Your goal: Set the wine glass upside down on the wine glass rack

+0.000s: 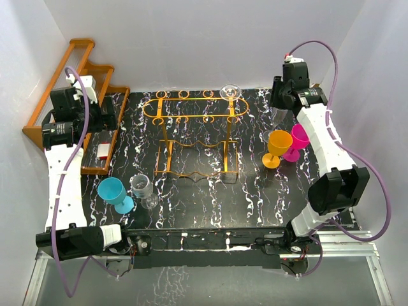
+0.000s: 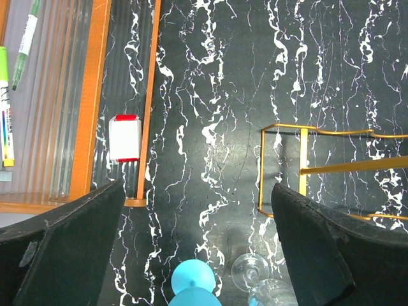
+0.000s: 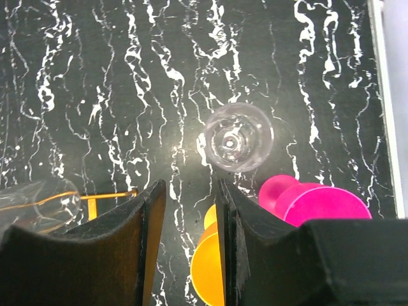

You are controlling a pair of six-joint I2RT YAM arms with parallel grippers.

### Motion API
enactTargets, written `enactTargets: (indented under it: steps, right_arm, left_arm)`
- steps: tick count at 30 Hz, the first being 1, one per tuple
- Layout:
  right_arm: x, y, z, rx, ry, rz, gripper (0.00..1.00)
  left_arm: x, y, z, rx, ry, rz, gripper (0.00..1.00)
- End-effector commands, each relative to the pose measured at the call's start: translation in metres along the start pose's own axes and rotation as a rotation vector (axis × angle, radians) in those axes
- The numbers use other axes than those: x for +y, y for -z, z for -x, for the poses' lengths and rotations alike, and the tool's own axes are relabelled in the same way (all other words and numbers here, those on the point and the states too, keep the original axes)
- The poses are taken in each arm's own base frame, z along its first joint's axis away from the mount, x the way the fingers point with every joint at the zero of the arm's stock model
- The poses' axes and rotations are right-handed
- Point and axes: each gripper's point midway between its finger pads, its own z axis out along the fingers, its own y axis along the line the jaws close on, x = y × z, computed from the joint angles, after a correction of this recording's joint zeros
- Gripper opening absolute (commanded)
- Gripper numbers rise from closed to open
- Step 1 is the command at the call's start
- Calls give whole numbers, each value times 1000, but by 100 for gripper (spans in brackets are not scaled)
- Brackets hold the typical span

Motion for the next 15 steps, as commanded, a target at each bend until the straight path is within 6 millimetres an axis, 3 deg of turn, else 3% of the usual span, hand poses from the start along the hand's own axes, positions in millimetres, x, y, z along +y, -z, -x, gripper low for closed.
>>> enactTargets:
  steps: [1,15]
  right_arm:
    - [-17,-2,20,-78,3,-94,39]
    - [-27,-41,14,-34,1,-115,39]
  left_arm:
    - [0,6,0,-18,6,0,97]
    - [-4,1,-1,-1,4,-28,97]
